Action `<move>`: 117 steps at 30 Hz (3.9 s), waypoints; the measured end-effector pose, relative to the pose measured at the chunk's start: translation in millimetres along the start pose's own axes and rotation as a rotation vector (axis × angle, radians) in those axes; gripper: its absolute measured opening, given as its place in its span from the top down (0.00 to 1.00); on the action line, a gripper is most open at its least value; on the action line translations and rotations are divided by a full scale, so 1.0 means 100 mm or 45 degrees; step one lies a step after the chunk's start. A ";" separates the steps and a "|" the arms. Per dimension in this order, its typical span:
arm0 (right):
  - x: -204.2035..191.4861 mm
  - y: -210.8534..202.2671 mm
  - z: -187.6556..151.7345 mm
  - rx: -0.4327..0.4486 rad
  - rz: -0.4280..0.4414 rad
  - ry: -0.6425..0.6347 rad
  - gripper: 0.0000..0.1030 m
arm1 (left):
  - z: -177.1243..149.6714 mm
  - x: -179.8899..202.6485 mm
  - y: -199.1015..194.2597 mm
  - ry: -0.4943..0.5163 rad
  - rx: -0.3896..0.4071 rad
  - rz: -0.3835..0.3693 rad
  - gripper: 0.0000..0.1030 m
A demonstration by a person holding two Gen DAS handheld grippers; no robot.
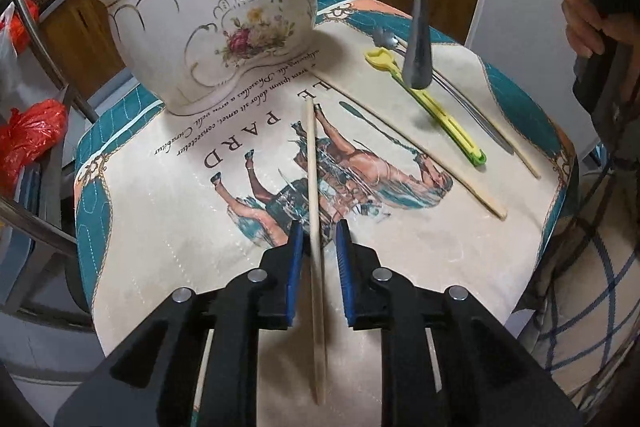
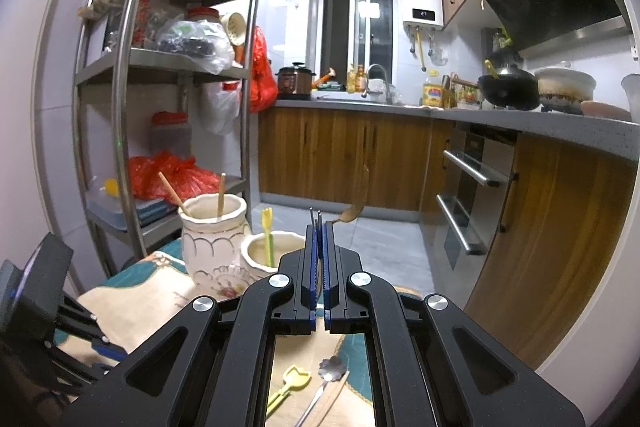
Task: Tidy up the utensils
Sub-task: 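Lift the chopstick toward the larger cup while the right tool carries the fork, then release the chopstick into the larger cup while the right tool drops the fork into the smaller cup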
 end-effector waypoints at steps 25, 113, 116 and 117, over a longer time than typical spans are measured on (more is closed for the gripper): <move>-0.10 -0.02 0.34 0.077 -0.091 -0.057 0.97 | 0.46 -0.29 -1.18 0.019 0.850 -0.111 0.95; 0.11 1.16 0.22 0.000 -0.090 0.125 0.26 | 1.78 -1.50 -0.76 -0.479 1.050 -0.157 0.51; 0.06 1.09 0.26 0.024 -0.067 0.113 0.19 | 1.75 -1.51 -0.84 -0.481 1.063 -0.118 0.45; 0.06 1.06 0.29 0.038 -0.061 0.112 0.17 | 1.74 -1.51 -0.87 -0.485 1.064 -0.118 0.44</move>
Point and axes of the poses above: each gripper's, at about its wrist camera, not at the fingertips, and y roughly the way its jaws point, x to its right, z to its top, the point moved 7 cm from there along y, roughly the way its jaws point, and after that the axes turned 10 degrees about -y, right-handed, at the moved point
